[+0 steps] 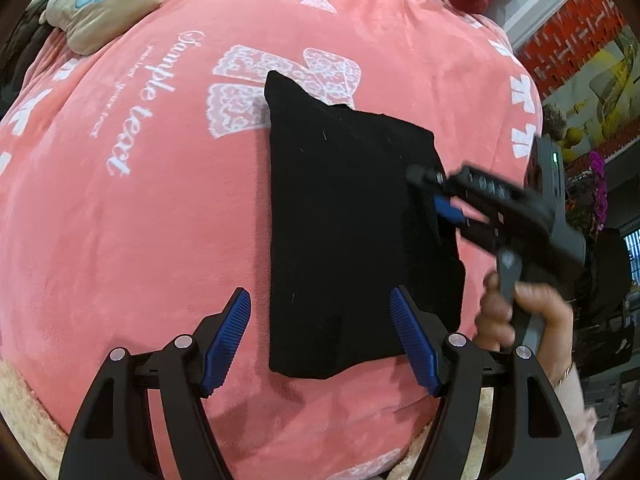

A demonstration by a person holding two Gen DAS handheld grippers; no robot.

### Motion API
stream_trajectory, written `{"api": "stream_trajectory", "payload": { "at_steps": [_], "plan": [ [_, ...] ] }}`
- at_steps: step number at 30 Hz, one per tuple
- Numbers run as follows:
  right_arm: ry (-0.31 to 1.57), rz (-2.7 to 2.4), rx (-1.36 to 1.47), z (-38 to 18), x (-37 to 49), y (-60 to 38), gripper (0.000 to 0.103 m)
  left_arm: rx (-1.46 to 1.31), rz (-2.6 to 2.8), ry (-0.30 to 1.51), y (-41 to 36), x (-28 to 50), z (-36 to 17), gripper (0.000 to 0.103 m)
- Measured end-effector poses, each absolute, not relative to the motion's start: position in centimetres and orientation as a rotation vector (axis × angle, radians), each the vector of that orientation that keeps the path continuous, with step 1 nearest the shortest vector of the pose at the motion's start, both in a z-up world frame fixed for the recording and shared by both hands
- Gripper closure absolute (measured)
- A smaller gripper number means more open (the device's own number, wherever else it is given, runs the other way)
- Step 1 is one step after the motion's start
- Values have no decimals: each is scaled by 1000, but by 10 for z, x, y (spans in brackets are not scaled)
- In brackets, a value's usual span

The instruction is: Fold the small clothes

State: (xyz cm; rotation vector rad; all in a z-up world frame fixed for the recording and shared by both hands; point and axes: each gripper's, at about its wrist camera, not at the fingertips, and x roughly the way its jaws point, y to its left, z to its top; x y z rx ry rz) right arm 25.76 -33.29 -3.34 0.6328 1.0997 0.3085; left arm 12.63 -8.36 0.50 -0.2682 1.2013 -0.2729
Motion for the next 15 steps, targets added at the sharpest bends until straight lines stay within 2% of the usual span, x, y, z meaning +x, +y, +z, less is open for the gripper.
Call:
{"api": "stream_trajectory", "payload": {
  "at_steps": [5, 7, 9, 11, 13, 15],
  "plan": [
    [949, 285, 559, 24, 243, -349, 96, -273, -277, 1196, -84, 130, 8, 34],
    [981, 218, 488, 10, 242, -356, 91, -275, -290, 1189, -85, 132, 7, 31],
    [1144, 164, 484, -33, 248, -362, 89, -278, -294, 1199, -89, 133, 1, 31],
    [1106, 185, 558, -32, 234, -370, 88, -284, -303, 1218, -93, 135, -4, 31],
    [1063, 199, 577, -19, 215, -374, 84, -288, -311, 1214, -95, 134, -3, 31],
    [1059, 187, 591, -15, 187, -376, 69, -284, -328, 1207, -97, 133, -3, 31]
  ]
}}
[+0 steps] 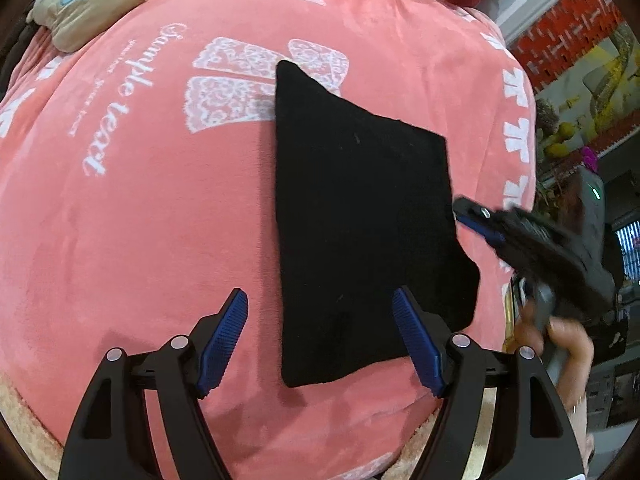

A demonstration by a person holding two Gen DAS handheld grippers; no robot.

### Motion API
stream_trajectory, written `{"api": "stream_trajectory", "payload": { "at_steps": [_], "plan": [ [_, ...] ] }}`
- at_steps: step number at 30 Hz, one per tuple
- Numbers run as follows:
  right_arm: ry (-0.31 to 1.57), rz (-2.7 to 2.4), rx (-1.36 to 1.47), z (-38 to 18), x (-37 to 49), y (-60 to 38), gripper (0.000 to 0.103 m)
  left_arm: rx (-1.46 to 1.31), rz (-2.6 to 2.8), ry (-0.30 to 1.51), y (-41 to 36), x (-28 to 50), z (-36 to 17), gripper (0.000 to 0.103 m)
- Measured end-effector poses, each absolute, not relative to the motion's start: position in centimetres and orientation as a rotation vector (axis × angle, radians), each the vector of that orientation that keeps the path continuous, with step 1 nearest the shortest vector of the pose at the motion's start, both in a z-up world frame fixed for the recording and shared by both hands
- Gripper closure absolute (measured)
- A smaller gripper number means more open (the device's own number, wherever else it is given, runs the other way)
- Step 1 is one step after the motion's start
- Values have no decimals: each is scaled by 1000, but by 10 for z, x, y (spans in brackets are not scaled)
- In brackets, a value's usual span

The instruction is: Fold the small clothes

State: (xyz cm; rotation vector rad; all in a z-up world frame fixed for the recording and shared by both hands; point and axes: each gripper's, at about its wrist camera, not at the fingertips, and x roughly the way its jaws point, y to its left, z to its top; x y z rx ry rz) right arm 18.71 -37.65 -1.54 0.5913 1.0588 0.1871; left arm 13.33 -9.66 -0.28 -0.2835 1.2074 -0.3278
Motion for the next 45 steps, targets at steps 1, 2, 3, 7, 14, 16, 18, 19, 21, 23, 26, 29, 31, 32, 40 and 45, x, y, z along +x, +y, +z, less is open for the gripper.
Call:
{"api": "stream_trajectory", "payload": {
  "at_steps": [1, 2, 3, 7, 14, 16, 18, 19, 21, 23, 26, 29, 31, 32, 40, 45],
  "plan": [
    [1077, 178, 591, -17, 180, -375, 67, -279, -330, 1207, -97, 133, -4, 31],
    [1115, 156, 578, -24, 168, -372, 67, -271, -333, 1213, -99, 134, -6, 31],
    [1141, 143, 563, -30, 160, -369, 67, -266, -333, 1221, -100, 134, -8, 31],
    [1207, 114, 536, -43, 141, -358, 98, -251, -326, 1234, -107, 134, -12, 31],
    [1224, 64, 428, -33, 133, -352, 94, -164, -310, 1241, -117, 129, -12, 31],
    [1228, 38, 460, -36, 129, -358, 93, -142, -293, 1259, -120, 129, -16, 31],
    [1163, 38, 472, -20, 127, -358, 93, -121, -279, 1271, -123, 127, -19, 31],
    [1131, 41, 457, -11, 127, -357, 93, -113, -273, 1271, -123, 127, -19, 31],
    [1086, 77, 427, 7, 136, -348, 93, -93, -261, 1273, -124, 125, -21, 31],
    [1068, 114, 391, 13, 154, -338, 93, -85, -260, 1277, -126, 125, -23, 31],
    [1137, 121, 335, -13, 186, -329, 93, -77, -253, 1285, -128, 124, -26, 31],
    [1198, 114, 325, -43, 200, -325, 99, -73, -243, 1291, -128, 125, -29, 31],
    [1190, 105, 326, -32, 198, -324, 98, -68, -239, 1302, -128, 125, -31, 31],
    [1169, 97, 335, -25, 193, -327, 96, -68, -240, 1304, -128, 126, -33, 31],
    [1072, 79, 406, 7, 190, -352, 93, -98, -254, 1308, -123, 130, -35, 31],
    [1025, 108, 366, 11, 247, -347, 93, -131, -329, 1248, -121, 132, -20, 31]
  ]
}}
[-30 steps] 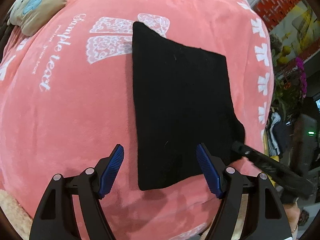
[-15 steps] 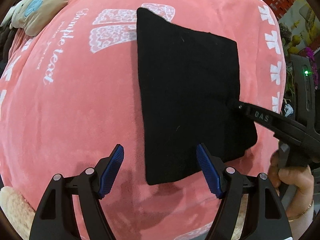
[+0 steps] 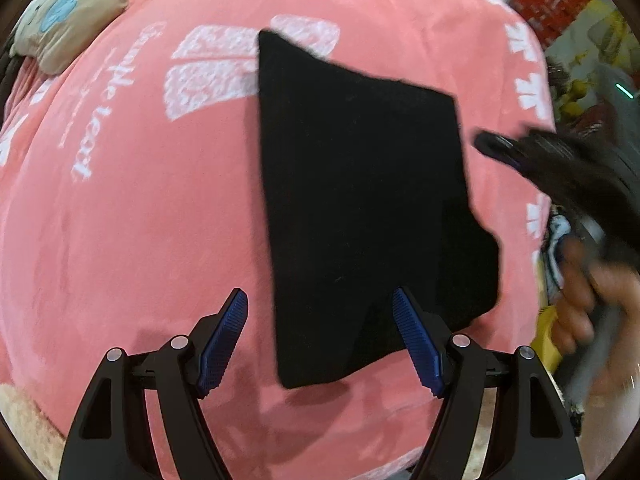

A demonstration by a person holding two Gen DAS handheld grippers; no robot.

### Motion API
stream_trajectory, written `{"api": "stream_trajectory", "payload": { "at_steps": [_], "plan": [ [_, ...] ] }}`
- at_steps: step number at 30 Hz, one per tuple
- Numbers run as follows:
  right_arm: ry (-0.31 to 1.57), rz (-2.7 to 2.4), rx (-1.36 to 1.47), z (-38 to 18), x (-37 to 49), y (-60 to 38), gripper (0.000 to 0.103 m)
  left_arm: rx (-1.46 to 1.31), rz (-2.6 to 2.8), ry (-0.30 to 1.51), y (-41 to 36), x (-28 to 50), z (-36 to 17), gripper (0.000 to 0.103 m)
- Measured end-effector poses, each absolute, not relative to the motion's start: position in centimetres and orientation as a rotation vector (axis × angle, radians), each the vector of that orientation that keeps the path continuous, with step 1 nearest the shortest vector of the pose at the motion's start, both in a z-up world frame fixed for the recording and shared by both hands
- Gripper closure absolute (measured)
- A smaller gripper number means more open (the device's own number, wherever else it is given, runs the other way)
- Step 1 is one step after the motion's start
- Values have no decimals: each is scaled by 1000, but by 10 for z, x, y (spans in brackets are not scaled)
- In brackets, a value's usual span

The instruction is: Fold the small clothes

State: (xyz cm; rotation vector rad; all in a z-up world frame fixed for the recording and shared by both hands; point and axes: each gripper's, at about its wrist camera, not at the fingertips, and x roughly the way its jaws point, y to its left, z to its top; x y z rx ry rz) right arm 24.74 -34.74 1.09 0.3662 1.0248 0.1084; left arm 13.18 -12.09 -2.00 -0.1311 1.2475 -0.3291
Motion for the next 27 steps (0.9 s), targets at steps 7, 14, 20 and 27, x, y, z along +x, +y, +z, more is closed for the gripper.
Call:
{"api": "stream_trajectory", "payload": {
  "at_steps": [7, 14, 20, 27],
  "plan": [
    [1142, 48, 314, -38, 305, -345, 99, -90, -366, 1256, -132, 145, -39, 27],
    [1043, 252, 302, 27, 208, -304, 93, -257, -281, 1288, -67, 141, -37, 27],
    [1246, 401, 229, -47, 173, -203, 93, -236, -126, 1230, -2, 134, -17, 26],
    [1171, 332, 281, -16, 163, -226, 92, -261, -144, 1205, 0, 130, -1, 26]
  ]
}}
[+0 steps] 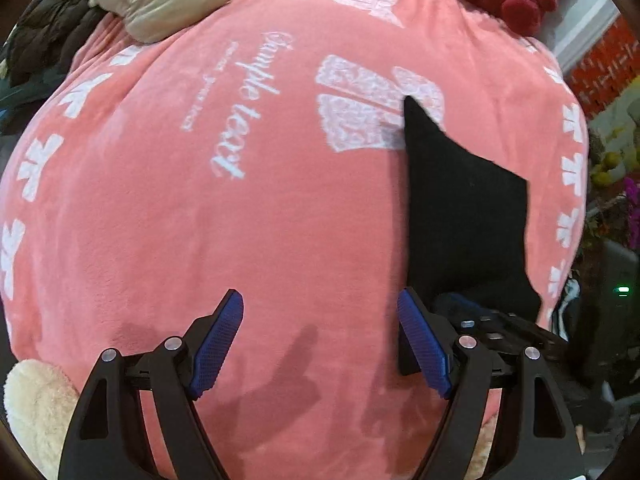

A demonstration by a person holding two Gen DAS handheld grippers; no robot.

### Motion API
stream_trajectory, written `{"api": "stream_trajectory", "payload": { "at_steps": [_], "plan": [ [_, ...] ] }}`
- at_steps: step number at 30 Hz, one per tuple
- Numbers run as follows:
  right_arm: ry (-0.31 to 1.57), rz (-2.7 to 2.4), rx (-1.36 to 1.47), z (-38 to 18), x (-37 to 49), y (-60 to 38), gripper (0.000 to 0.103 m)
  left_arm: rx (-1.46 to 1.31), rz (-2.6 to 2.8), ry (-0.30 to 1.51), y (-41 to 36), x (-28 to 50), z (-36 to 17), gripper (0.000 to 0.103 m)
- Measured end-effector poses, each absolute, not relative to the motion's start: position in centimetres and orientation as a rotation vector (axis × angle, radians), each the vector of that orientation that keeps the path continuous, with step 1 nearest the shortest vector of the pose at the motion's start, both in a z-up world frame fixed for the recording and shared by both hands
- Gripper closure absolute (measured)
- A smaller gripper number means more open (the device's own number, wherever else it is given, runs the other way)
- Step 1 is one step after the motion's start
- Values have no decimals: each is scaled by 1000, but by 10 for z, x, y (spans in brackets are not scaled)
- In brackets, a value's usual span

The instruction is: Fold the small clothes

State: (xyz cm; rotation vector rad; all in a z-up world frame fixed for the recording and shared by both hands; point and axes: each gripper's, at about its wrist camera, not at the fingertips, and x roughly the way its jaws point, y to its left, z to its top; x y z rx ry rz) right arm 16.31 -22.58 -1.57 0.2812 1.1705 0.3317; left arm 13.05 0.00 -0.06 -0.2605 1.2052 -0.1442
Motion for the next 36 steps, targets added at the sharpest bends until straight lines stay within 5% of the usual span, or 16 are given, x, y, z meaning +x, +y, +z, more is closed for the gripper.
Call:
{"api": "stream_trajectory", "payload": {
  "at_steps": [2, 3, 5, 15, 16, 18, 22, 26, 32, 36],
  "plan": [
    [1132, 234, 307, -6, 154, -259, 84, -275, -197, 1214, -18, 126, -5, 26],
    [1117, 168, 321, -5, 149, -278, 61, -280, -222, 1227, -26, 127, -8, 26],
    [1115, 91, 345, -11, 146, -307, 45, -287, -285, 1261, -47, 130, -22, 26],
    [1026, 108, 396, -6, 240, -342, 48, -239, -334, 1194, -107, 169, -11, 26],
    [1035, 96, 399, -10, 255, -344, 55, -234, -328, 1173, -110, 182, -6, 26],
    [1102, 124, 447, -28, 286, -343, 99, -230, -335, 1138, -119, 214, 2, 26],
    [1034, 135, 466, -13, 297, -351, 99, -153, -318, 1107, -142, 273, -12, 27],
    [1114, 124, 467, -58, 307, -357, 95, -79, -207, 1191, -144, 316, -68, 24],
    [1003, 119, 498, 1, 239, -369, 89, -41, -294, 1128, -142, 292, -30, 28],
    [1179, 117, 515, -48, 187, -356, 88, -70, -349, 1118, -131, 235, -26, 26]
  ]
}}
